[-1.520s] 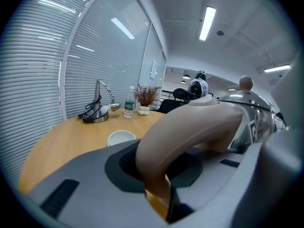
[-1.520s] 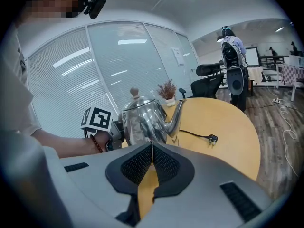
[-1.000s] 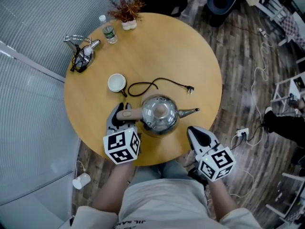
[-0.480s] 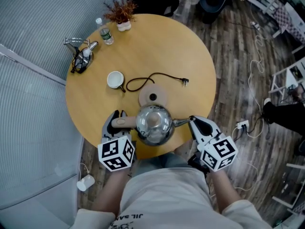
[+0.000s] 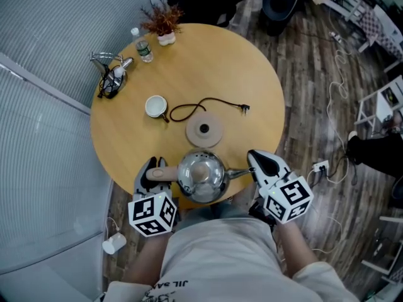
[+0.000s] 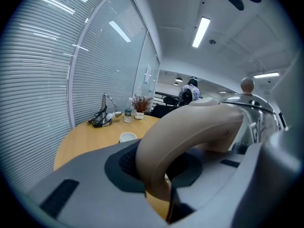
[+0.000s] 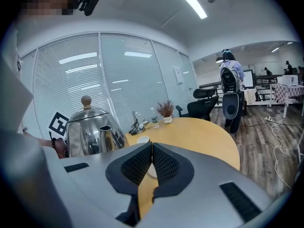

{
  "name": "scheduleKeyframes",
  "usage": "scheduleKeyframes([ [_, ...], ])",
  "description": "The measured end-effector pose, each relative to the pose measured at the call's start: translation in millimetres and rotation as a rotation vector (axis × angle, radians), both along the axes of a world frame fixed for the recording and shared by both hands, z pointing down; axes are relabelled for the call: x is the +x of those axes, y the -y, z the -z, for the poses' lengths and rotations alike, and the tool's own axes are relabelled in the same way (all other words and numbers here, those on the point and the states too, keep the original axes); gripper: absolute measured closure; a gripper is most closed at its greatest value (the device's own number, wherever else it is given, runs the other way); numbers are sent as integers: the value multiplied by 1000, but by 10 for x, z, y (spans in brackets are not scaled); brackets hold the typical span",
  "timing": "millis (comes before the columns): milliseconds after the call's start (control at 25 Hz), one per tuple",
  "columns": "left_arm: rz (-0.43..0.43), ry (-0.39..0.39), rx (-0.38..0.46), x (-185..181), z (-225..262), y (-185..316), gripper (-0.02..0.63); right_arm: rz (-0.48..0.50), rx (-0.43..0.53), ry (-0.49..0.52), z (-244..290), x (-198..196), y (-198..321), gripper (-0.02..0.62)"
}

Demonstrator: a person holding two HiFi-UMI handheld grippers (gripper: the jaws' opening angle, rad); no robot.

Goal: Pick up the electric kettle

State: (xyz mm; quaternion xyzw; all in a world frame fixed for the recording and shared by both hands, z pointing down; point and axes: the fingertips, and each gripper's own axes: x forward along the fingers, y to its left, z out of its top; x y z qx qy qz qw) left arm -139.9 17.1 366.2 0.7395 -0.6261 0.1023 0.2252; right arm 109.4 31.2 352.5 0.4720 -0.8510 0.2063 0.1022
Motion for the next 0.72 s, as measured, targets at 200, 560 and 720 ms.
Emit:
scheduleKeyframes([
  [200, 8, -17, 1, -42, 34, -89, 525, 14, -3, -12, 0, -67, -28, 565],
  [560, 2, -32, 13, -78, 143, -127, 525, 22, 4, -6, 52, -128, -17, 565],
  [720, 1, -40, 13, -105, 180, -144, 525, 25, 7, -6, 72, -135, -38, 565],
])
